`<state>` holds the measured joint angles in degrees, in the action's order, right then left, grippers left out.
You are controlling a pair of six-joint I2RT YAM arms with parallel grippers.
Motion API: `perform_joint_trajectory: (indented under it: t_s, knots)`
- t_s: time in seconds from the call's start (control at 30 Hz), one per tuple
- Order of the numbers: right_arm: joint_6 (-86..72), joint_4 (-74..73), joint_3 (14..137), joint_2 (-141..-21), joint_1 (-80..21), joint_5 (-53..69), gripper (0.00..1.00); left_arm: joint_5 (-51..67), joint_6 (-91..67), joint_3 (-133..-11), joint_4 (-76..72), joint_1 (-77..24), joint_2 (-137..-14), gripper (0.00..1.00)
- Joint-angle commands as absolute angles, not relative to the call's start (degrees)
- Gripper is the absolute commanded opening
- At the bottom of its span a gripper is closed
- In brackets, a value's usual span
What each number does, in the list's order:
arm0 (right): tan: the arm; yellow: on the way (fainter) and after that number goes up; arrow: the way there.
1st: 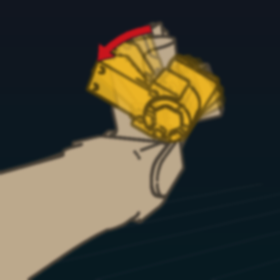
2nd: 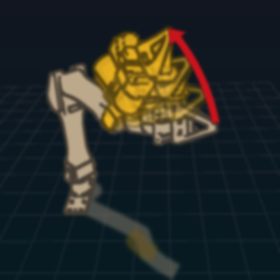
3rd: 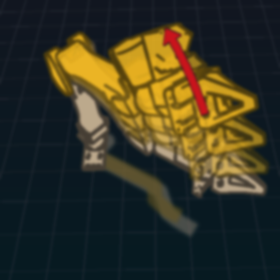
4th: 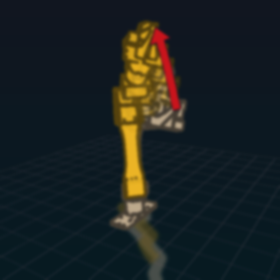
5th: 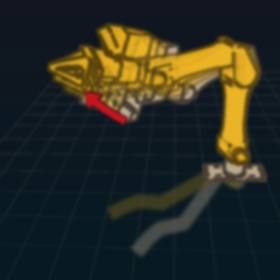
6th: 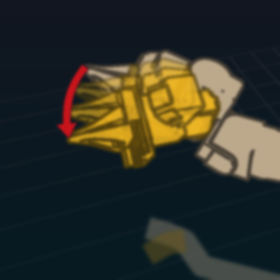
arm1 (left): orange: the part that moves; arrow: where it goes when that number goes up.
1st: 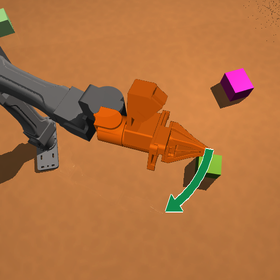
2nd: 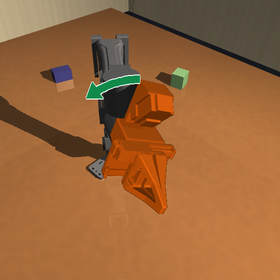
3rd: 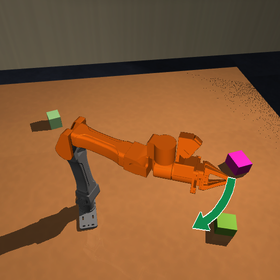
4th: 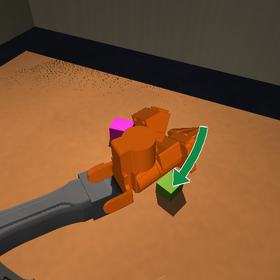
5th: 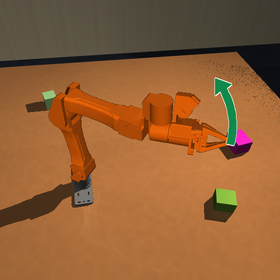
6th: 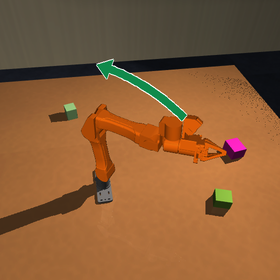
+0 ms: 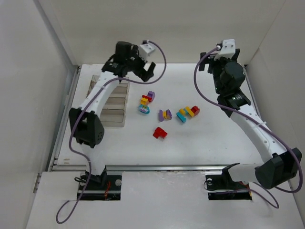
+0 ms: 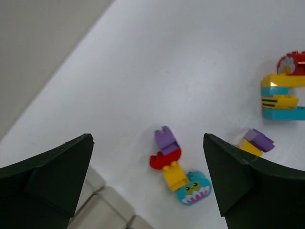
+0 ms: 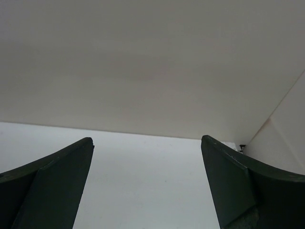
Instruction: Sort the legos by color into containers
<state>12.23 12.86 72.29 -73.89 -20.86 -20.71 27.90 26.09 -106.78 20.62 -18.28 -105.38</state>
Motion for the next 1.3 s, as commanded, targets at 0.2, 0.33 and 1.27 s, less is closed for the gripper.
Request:
perform_joint_trajectory:
  t_s: [0.2, 0.33, 1.27]
  knots:
    - [8.01, 5.54, 68.91, -73.13, -25.05, -22.06, 0.99, 24.97, 16.44, -104.97, 31.29, -22.50, -113.55, 1.00]
    - [6.24, 5.54, 67.24, -73.13, -25.57, -21.45, 0.99, 17.96, 16.44, -101.34, 30.76, -24.08, -114.78, 1.00]
    - [0.88, 3.25, 66.18, -72.60, -26.10, -17.76, 0.99, 9.76, 14.77, -98.00, 28.39, -24.61, -121.82, 0.03]
